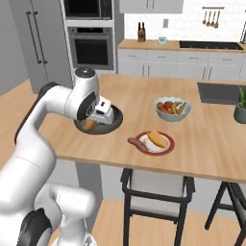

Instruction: Place one bun and one sausage from the bowl on each plate.

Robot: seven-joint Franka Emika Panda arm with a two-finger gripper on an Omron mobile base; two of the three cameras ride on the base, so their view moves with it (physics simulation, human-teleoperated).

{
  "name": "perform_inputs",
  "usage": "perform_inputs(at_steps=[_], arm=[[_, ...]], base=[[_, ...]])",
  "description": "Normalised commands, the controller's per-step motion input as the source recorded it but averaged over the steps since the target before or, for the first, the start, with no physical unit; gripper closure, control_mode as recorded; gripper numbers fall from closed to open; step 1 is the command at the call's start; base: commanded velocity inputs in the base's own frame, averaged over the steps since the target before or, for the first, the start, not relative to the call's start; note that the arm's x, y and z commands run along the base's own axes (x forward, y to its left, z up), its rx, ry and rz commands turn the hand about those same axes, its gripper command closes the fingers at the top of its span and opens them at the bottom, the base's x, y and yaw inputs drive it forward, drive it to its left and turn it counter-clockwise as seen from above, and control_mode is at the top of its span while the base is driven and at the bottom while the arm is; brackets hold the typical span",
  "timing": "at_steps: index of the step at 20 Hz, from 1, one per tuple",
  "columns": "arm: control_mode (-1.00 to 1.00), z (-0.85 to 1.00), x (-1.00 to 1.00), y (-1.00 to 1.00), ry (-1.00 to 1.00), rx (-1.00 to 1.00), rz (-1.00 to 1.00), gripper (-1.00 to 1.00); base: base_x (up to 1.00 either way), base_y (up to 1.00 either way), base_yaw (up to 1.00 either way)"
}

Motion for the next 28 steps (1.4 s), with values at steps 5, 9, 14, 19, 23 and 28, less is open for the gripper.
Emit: perform_inputs(at_steps=[5, 9, 14, 19, 23, 28], arm=[[1.00, 0.00, 0.00, 0.00, 0.00, 0.00, 0.00, 1.00], [1.00, 0.00, 0.00, 0.00, 0.00, 0.00, 0.00, 1.00], [1.00, 0.00, 0.00, 0.00, 0.00, 0.00, 0.00, 1.00], [1.00, 0.00, 0.00, 0.00, 0.00, 0.00, 0.00, 1.00], [1.00, 0.00, 0.00, 0.00, 0.00, 0.00, 0.00, 1.00], [1.00, 0.00, 0.00, 0.00, 0.00, 0.00, 0.00, 1.00]], base=[[-0.82, -0.99, -0.07], [0.03, -1.00, 0.06], [0.19, -1.00, 0.16], [0.25, -1.00, 0.13], [0.43, -1.00, 0.06], [0.69, -0.80, 0.00]])
